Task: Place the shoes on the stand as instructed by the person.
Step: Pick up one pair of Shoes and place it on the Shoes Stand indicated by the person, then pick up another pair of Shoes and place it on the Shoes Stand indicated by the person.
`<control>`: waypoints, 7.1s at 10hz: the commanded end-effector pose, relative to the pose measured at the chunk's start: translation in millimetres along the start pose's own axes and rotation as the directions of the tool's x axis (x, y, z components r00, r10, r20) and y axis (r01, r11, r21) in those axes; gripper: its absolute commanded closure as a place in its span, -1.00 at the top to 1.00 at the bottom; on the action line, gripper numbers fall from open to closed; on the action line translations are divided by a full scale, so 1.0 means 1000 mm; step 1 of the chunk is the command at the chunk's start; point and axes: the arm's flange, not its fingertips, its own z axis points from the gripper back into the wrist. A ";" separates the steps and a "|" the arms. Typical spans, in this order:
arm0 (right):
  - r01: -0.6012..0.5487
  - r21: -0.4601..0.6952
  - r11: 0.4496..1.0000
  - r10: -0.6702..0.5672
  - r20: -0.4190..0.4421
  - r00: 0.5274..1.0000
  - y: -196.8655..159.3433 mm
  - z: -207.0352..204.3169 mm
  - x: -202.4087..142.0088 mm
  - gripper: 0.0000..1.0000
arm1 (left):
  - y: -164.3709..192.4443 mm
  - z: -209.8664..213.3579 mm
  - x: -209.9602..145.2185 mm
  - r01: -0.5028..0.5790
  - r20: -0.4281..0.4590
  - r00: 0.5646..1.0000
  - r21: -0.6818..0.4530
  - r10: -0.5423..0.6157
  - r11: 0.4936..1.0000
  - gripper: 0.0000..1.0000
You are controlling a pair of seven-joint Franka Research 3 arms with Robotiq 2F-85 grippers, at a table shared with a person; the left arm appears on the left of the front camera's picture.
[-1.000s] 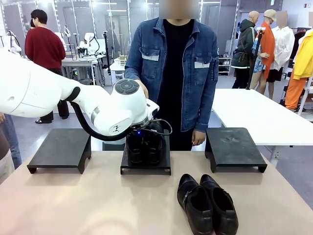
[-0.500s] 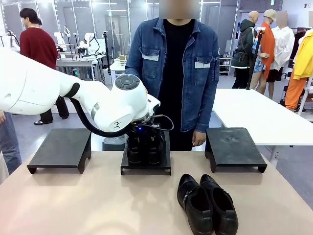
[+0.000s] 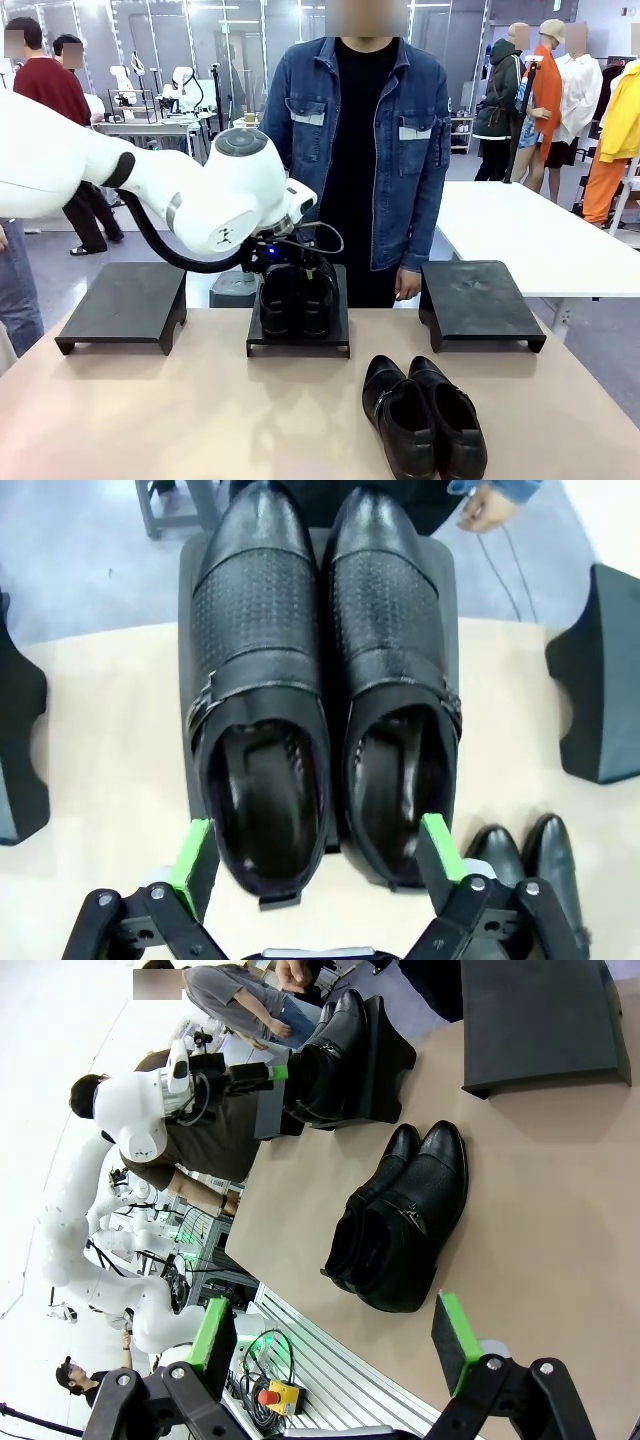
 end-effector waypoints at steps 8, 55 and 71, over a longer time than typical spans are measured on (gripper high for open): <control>-0.013 0.015 1.000 0.012 0.012 1.000 0.000 0.000 0.000 1.00 | 0.148 0.086 -0.092 0.197 -0.082 0.975 -0.099 -0.205 0.975 1.00; -0.013 0.015 1.000 0.012 0.012 1.000 0.000 0.000 0.000 1.00 | 0.547 0.175 -0.293 -0.221 -0.115 0.946 -0.912 0.304 0.344 1.00; -0.273 -0.197 0.942 0.148 -0.488 0.860 0.196 -0.086 0.053 1.00 | 0.547 0.175 -0.293 -0.221 -0.115 0.946 -0.912 0.304 0.344 1.00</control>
